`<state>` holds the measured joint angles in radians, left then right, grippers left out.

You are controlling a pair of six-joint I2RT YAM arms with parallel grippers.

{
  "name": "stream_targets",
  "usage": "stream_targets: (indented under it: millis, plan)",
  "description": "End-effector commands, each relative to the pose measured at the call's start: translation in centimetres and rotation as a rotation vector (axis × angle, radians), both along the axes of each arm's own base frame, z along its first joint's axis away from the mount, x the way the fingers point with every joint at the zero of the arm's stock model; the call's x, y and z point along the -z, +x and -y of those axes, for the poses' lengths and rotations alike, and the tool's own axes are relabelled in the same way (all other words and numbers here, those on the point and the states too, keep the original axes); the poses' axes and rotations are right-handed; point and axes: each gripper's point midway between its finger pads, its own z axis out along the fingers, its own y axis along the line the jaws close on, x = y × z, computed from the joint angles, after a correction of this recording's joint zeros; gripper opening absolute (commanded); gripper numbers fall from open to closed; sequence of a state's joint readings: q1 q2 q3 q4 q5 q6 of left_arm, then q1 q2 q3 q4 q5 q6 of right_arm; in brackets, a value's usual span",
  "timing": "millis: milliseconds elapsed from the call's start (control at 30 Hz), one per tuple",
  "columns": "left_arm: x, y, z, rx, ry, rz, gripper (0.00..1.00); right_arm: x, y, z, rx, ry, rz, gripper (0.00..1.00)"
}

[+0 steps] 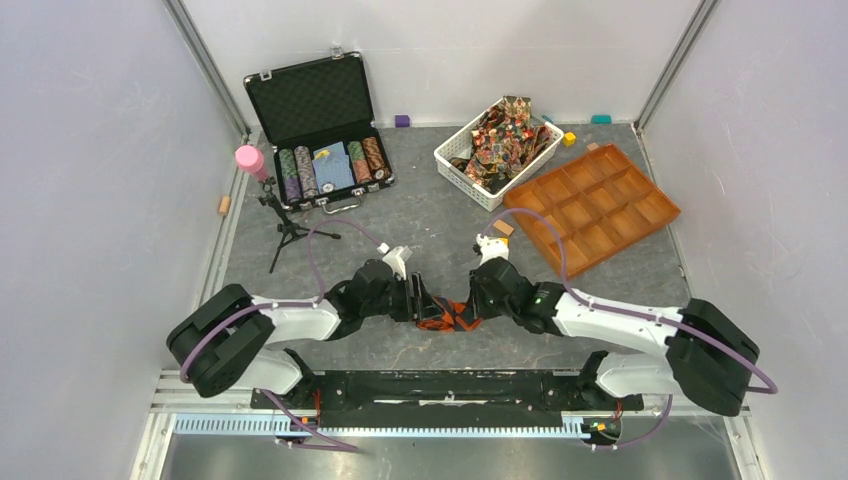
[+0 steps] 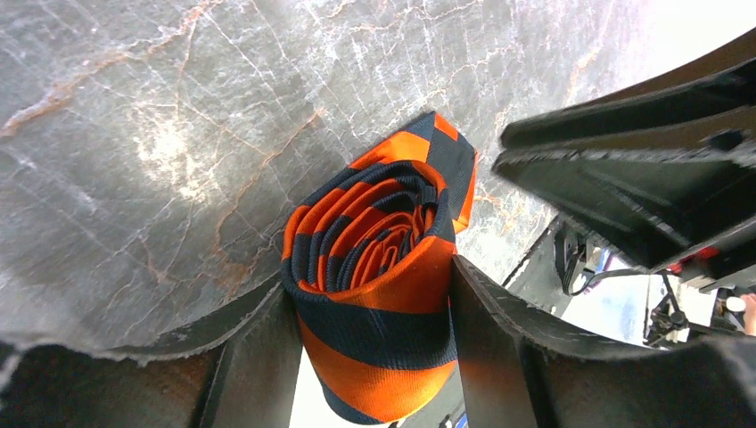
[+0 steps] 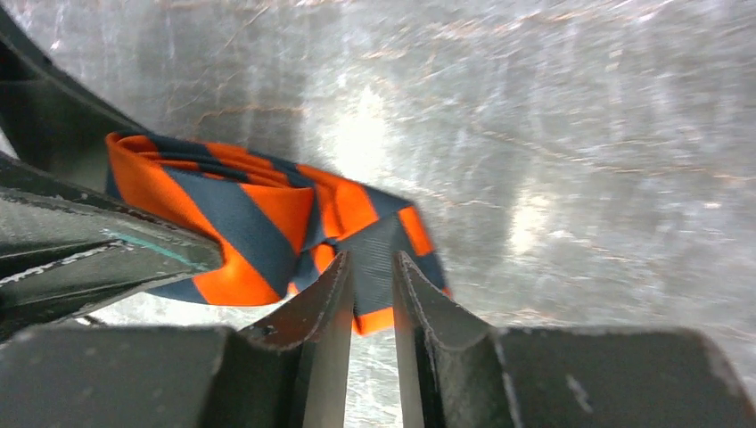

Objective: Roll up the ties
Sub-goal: Pick up the tie at the center of the board, then move the storage box to the center of the board.

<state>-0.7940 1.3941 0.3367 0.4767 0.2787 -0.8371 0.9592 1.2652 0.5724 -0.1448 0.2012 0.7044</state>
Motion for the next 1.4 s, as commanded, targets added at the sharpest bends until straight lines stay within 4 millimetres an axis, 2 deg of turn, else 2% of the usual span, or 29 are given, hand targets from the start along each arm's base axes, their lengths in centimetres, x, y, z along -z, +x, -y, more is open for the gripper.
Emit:
stream_targets:
  millis: [0,267,400,500,633,767,967,1367]
  plan:
    - [0.7,-0.2,-1.8,-0.004,0.155,-0.014,0.62,-3.5,3.4,3.1,0.092,-0.081,0.141,0.29]
    - [0.1,0.2,-3.0,0.009,0.283,0.003,0.62,-6.8,9.7,11.0,0.3,-0.184,0.216,0.3]
    - [-0.3,0.3,-3.7,0.011,0.339,0.007,0.61,-7.7,12.5,14.8,0.402,-0.229,0.207,0.3]
    - [-0.8,0.1,-4.1,0.011,0.349,0.015,0.61,-7.4,14.4,17.5,0.47,-0.224,0.178,0.32]
    - [-1.0,-0.1,-4.4,0.018,0.358,0.016,0.61,-6.1,15.7,20.0,0.525,-0.205,0.126,0.33]
    - [-1.2,-0.1,-4.4,0.017,0.357,0.02,0.61,-4.5,16.3,21.4,0.554,-0.189,0.081,0.34]
    - [-1.5,0.2,-4.1,0.015,0.349,0.025,0.61,-2.2,16.4,21.6,0.543,-0.189,0.023,0.34]
    - [-1.5,0.2,-4.2,0.011,0.346,0.025,0.61,1.4,12.8,20.8,0.471,-0.177,-0.069,0.33]
